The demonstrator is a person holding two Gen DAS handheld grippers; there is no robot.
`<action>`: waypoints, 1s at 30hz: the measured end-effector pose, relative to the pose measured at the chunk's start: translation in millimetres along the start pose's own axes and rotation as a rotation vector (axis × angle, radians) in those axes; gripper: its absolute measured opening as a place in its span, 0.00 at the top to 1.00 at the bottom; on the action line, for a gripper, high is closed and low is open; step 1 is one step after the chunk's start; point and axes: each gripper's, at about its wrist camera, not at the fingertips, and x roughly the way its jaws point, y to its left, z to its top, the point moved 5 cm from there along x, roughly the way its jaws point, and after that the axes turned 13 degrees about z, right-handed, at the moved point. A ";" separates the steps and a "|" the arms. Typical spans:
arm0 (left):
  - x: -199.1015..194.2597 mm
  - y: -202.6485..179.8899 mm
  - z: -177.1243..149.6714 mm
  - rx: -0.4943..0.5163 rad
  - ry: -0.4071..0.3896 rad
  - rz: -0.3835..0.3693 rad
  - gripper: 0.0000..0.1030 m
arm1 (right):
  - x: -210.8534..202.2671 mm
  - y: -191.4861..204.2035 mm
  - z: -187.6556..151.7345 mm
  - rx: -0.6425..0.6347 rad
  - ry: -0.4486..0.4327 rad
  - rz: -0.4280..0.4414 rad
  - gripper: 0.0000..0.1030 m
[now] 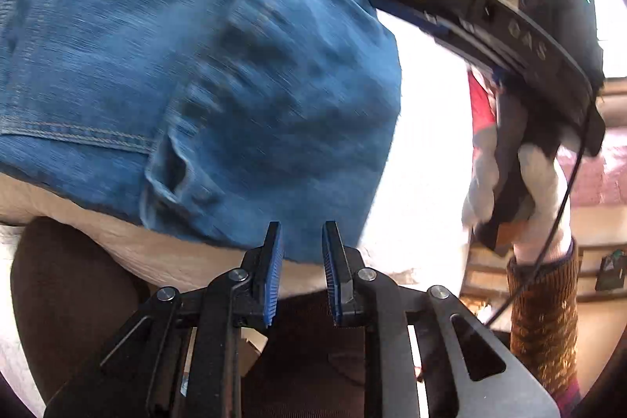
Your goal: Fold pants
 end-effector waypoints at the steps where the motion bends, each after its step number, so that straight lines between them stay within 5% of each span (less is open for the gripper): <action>1: 5.7 12.7 7.4 -0.043 0.012 -0.005 0.83 | 15.0 0.9 0.3 -0.003 0.020 -0.004 0.62; 3: 27.2 43.0 16.6 -0.138 0.077 0.013 0.83 | 46.1 -9.9 -0.1 0.023 0.076 -0.069 0.63; 7: 27.0 81.2 13.8 -0.273 0.152 -0.163 0.89 | 61.9 -15.2 0.0 0.070 0.111 -0.120 0.59; 12: -26.5 120.2 -2.1 -0.235 0.008 -0.143 0.88 | 32.6 12.3 25.0 0.035 0.060 -0.090 0.54; 17: -51.0 227.0 -7.4 -0.581 -0.109 -0.271 0.79 | 49.7 36.6 60.8 0.016 0.051 -0.077 0.45; 21: -48.0 269.4 2.0 -0.655 -0.122 -0.277 0.79 | 81.0 56.7 77.8 0.016 0.082 -0.060 0.45; 30: -15.9 255.2 10.3 -0.708 -0.121 -0.449 0.78 | 128.7 85.9 98.4 -0.048 0.172 -0.081 0.40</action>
